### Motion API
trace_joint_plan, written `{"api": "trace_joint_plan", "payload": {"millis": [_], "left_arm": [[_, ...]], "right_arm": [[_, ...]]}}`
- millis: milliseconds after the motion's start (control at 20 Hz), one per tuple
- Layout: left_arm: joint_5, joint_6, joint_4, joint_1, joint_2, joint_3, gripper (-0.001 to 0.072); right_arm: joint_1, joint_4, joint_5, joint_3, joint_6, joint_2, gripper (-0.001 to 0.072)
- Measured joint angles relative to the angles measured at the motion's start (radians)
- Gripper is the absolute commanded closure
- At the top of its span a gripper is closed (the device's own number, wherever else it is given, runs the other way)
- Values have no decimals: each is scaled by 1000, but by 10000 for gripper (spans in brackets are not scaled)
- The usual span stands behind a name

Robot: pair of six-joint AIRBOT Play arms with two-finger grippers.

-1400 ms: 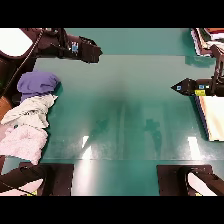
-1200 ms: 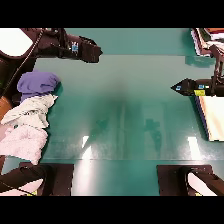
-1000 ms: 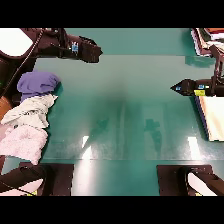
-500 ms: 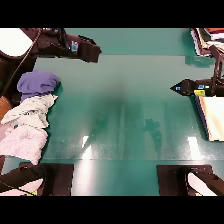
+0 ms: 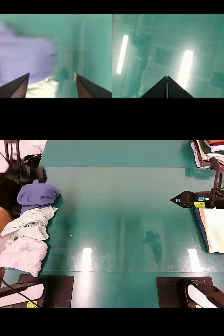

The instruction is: Fold the shirts.

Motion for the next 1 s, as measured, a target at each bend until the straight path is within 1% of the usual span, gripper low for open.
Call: {"api": "trace_joint_plan", "payload": {"millis": [100,250,300,400,450,600,700,850,1000], "left_arm": [[34,-6,-1,67,-68,-51,39],[94,-11,-16,122,-174,-87,40],[119,-13,-20,132,-201,-93,67],[151,-14,-31,144,-237,-98,566],[162,-14,-34,147,-248,-95,672],[154,-14,-33,153,-249,-52,681],[137,-5,-38,153,-201,-2,682],[113,31,-51,120,-63,102,682],[69,64,-60,30,113,210,682]], "right_arm": [[0,0,-1,0,0,0,695],[0,0,0,0,0,0,696],[0,0,1,0,0,0,696],[0,0,2,0,0,0,696],[0,0,2,0,0,0,696],[0,0,-10,3,1,0,696],[0,0,-18,27,2,0,696],[0,1,-30,117,1,0,696],[0,1,-66,243,1,0,696]]}}
